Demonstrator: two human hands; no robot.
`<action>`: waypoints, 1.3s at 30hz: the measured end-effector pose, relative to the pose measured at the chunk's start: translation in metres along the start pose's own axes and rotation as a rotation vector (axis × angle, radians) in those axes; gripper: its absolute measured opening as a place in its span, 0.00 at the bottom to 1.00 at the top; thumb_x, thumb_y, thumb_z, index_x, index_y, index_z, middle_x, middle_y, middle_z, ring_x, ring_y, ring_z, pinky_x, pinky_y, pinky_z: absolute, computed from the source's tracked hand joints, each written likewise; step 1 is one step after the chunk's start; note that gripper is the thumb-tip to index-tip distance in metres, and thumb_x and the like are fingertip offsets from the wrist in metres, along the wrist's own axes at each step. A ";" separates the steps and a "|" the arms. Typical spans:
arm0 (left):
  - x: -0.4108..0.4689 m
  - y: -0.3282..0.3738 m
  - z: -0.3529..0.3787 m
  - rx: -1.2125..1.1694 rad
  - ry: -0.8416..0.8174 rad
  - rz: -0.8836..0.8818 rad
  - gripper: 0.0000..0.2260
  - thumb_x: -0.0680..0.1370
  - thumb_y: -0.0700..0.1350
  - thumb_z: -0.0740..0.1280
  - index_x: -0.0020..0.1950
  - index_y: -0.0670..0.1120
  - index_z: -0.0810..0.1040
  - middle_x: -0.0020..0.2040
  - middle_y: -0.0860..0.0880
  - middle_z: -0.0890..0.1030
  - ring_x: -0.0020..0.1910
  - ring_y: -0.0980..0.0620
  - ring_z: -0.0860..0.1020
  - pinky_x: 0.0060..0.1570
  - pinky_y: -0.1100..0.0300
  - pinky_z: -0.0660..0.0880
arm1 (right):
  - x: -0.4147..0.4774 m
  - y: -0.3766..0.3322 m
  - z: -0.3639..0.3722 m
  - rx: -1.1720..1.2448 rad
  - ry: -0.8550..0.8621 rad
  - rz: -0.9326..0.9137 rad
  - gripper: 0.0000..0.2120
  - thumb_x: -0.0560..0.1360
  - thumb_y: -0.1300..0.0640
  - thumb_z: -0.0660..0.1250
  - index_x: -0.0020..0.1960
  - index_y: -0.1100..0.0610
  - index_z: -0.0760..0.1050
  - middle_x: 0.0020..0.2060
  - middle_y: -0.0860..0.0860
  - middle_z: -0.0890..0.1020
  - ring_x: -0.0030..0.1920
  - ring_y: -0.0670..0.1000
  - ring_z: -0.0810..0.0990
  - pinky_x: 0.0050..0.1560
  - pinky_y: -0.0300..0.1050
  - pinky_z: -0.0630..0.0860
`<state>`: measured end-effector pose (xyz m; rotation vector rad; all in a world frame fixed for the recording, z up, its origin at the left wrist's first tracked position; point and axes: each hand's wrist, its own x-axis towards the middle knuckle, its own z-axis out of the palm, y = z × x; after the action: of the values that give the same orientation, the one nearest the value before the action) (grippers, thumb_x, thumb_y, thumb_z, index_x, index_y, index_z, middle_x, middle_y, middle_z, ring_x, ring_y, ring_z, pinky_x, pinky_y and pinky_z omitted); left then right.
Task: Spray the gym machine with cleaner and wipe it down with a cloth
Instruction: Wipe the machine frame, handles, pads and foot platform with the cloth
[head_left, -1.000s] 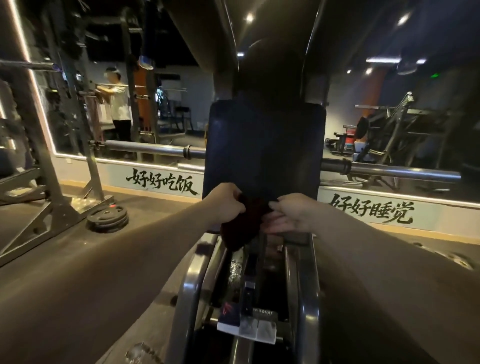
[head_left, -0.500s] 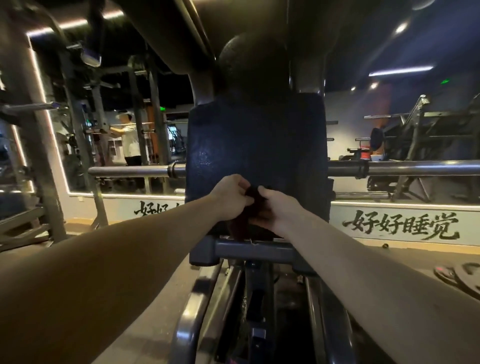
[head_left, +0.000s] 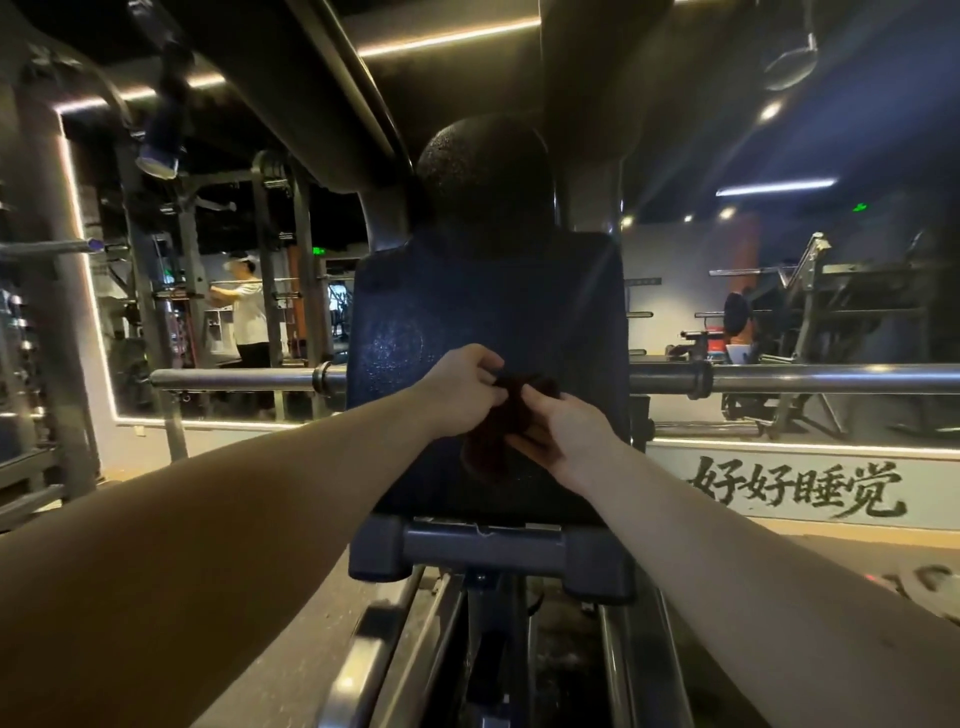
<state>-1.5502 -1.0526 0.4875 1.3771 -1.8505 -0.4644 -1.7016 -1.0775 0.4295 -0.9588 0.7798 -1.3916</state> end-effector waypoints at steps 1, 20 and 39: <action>0.001 0.001 0.001 -0.014 -0.010 0.001 0.20 0.82 0.39 0.69 0.73 0.47 0.72 0.55 0.52 0.78 0.50 0.57 0.78 0.43 0.67 0.73 | 0.000 -0.001 -0.001 -0.001 0.014 -0.019 0.10 0.80 0.60 0.71 0.61 0.58 0.81 0.55 0.58 0.86 0.57 0.59 0.85 0.61 0.60 0.81; 0.117 -0.017 -0.021 0.534 0.063 0.204 0.26 0.79 0.50 0.72 0.75 0.48 0.70 0.72 0.46 0.69 0.74 0.43 0.64 0.71 0.44 0.70 | 0.078 -0.110 0.022 -0.522 0.484 -0.463 0.10 0.78 0.60 0.74 0.58 0.55 0.82 0.47 0.51 0.85 0.51 0.54 0.84 0.42 0.46 0.79; 0.166 -0.050 0.010 0.882 0.073 0.133 0.58 0.72 0.64 0.75 0.81 0.58 0.31 0.81 0.46 0.28 0.80 0.34 0.32 0.73 0.25 0.57 | 0.178 -0.089 -0.006 -1.827 0.501 -0.995 0.26 0.86 0.50 0.56 0.83 0.48 0.56 0.83 0.50 0.56 0.84 0.51 0.43 0.81 0.55 0.36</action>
<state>-1.5457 -1.2251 0.5067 1.7512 -2.1613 0.5427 -1.7361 -1.2496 0.5237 -2.6801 2.2947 -1.4832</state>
